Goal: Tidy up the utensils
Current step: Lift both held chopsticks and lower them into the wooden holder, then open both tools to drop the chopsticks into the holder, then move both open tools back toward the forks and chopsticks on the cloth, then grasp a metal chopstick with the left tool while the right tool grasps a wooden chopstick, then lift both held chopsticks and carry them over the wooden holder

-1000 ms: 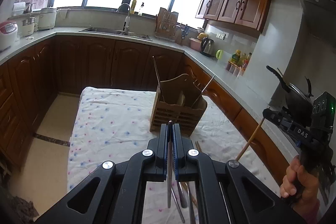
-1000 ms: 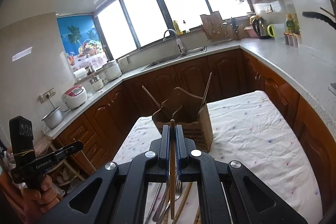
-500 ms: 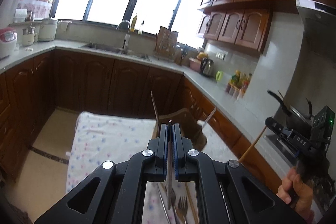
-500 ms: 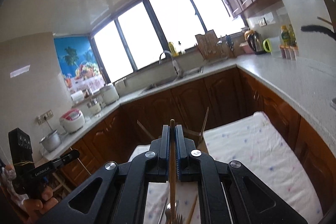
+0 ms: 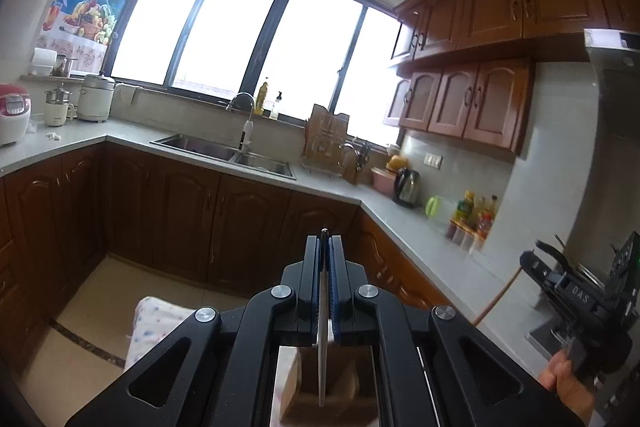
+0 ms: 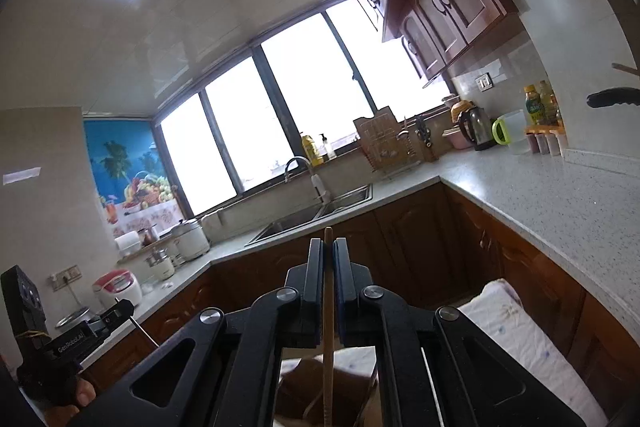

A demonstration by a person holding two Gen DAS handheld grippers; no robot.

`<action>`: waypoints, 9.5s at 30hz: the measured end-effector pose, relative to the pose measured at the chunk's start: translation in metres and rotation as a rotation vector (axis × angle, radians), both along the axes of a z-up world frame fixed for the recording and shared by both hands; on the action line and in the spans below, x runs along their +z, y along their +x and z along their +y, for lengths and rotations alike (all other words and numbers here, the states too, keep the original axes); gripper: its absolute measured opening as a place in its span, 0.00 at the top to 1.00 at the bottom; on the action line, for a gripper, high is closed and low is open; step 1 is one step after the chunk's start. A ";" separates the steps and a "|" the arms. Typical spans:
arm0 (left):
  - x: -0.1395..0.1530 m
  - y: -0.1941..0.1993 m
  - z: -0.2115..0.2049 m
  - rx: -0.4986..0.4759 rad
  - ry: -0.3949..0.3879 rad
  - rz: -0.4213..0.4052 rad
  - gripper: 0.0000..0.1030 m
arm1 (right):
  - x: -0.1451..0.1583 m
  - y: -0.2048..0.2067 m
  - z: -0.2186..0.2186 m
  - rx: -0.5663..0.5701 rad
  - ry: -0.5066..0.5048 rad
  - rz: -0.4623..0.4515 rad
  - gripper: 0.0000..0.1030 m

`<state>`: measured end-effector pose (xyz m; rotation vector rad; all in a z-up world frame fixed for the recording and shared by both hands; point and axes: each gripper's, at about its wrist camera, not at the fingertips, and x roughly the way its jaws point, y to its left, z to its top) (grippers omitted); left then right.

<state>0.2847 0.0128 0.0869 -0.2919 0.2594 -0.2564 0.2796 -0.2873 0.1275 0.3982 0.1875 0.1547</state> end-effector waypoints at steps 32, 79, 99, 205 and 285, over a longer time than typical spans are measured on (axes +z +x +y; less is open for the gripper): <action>-0.098 0.098 -0.045 0.038 0.020 0.187 0.95 | -0.096 0.047 0.019 0.007 -0.031 0.159 0.95; -0.098 -0.114 0.021 0.039 -0.001 0.458 0.10 | -0.116 -0.136 -0.002 0.120 0.018 0.271 0.03; -0.114 -0.115 0.006 0.020 0.065 0.549 0.10 | -0.142 -0.153 0.001 0.124 -0.042 0.376 0.03; -0.144 0.002 -0.068 -0.198 0.343 0.619 0.98 | -0.166 -0.058 0.035 0.278 -0.159 0.590 0.95; -0.056 0.013 -0.025 0.135 -0.108 -0.068 0.98 | -0.018 0.001 0.012 -0.004 -0.083 -0.049 0.95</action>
